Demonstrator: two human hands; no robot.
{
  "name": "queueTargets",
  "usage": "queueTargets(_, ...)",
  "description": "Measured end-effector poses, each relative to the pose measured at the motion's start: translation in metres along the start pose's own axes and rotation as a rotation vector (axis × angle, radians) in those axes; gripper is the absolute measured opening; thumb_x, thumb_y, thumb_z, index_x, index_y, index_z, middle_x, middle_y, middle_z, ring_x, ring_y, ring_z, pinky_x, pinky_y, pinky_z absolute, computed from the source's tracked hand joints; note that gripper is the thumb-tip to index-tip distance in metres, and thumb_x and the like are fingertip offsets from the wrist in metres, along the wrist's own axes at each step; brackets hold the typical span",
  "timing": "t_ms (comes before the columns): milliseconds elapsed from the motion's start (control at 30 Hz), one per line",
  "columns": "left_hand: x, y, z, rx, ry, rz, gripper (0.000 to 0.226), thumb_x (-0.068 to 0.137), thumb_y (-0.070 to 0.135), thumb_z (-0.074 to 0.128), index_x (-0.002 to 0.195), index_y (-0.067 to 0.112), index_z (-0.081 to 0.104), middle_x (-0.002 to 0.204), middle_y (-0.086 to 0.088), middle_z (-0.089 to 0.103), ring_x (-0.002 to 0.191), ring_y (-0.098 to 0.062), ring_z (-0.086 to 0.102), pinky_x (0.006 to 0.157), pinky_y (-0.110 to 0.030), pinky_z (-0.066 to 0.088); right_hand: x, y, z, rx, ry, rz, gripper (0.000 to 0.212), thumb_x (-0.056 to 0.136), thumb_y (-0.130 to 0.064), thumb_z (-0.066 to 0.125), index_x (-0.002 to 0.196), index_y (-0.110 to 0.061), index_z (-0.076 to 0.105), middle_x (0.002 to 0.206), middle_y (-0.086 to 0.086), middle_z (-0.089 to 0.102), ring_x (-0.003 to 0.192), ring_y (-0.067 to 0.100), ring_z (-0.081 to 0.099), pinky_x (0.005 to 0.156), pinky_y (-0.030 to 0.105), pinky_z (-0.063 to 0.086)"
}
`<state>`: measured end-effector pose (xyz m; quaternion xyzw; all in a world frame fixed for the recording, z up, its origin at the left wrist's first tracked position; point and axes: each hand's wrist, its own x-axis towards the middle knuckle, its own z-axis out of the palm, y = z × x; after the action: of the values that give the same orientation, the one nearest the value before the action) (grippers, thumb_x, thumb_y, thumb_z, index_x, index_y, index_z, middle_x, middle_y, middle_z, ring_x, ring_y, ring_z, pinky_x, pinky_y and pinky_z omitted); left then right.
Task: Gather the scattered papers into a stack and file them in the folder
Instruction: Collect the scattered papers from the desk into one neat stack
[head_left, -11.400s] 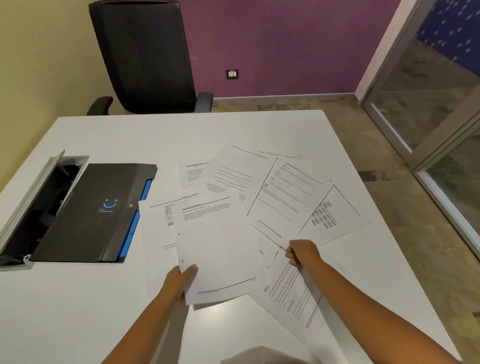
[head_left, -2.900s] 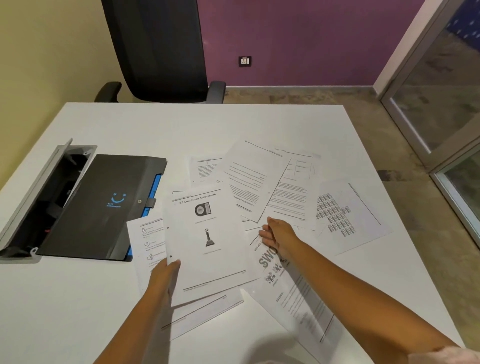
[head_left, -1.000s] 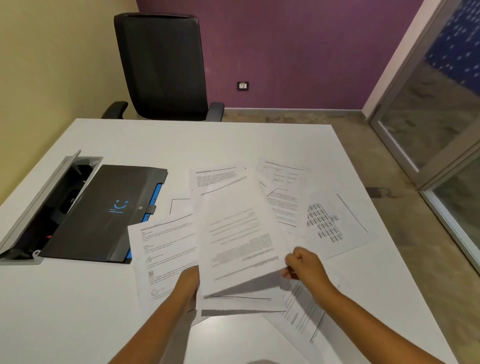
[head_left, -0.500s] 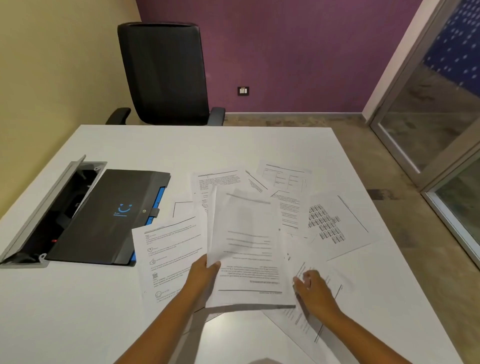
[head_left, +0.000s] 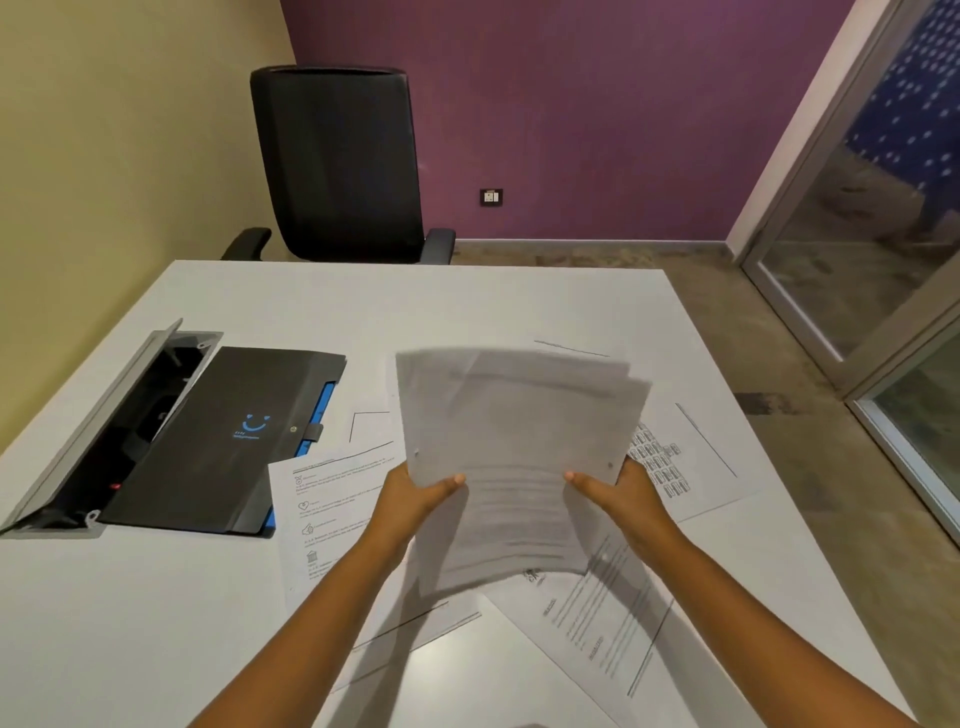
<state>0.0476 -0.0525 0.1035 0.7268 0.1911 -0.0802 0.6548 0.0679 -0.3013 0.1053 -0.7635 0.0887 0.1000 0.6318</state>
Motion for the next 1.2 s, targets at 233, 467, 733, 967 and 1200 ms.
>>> queueTargets(233,-0.007,-0.036,0.009,0.131,-0.118,-0.09,0.041,0.083,0.025,0.066,0.121,0.013,0.055,0.116,-0.008,0.063,0.096,-0.021,0.061,0.072,-0.025,0.051,-0.005,0.043,0.004,-0.289,-0.173,0.141,0.046,0.085,-0.017,0.066,0.128,-0.01,0.051,0.125,0.01,0.06,0.11,0.023,0.058,0.093,0.034,0.048)
queueTargets(467,-0.01,-0.062,-0.006,0.27,0.115,-0.154,0.028,0.089,0.014,0.057,0.113,0.0,0.059,0.112,-0.019,0.065,0.093,-0.027,0.059,0.08,-0.034,0.049,-0.001,0.051,0.027,-0.345,-0.097,0.092,0.034,0.091,-0.01,0.055,0.124,-0.009,0.054,0.118,0.01,0.063,0.093,0.016,0.058,0.064,0.01,0.045)
queueTargets(733,-0.024,-0.086,-0.056,0.191,0.339,-0.241,0.032,0.092,0.013,0.053,0.119,-0.004,0.054,0.126,-0.022,0.057,0.101,-0.034,0.056,0.081,-0.035,0.046,-0.001,0.043,0.106,-0.254,-0.219,0.105,0.039,0.088,-0.011,0.059,0.127,-0.009,0.053,0.12,0.009,0.063,0.099,0.017,0.06,0.076,0.021,0.051)
queueTargets(967,-0.043,-0.102,-0.082,0.337,0.63,-0.295,0.034,0.086,0.027,0.062,0.108,0.001,0.062,0.121,-0.022,0.06,0.096,-0.033,0.061,0.085,-0.043,0.048,-0.008,0.069,0.145,-0.298,-0.292,0.21,0.035,0.088,-0.012,0.06,0.122,-0.012,0.055,0.117,0.005,0.064,0.093,0.013,0.058,0.077,0.02,0.048)
queueTargets(1200,-0.023,-0.095,-0.097,0.194,0.579,-0.423,0.062,0.088,0.036,0.056,0.136,0.0,0.037,0.14,-0.021,0.043,0.121,-0.04,0.048,0.098,-0.048,0.04,-0.005,0.071,0.149,-0.355,-0.342,0.176,0.034,0.092,-0.009,0.052,0.126,-0.015,0.053,0.103,-0.007,0.059,0.088,0.008,0.056,0.057,0.004,0.042)
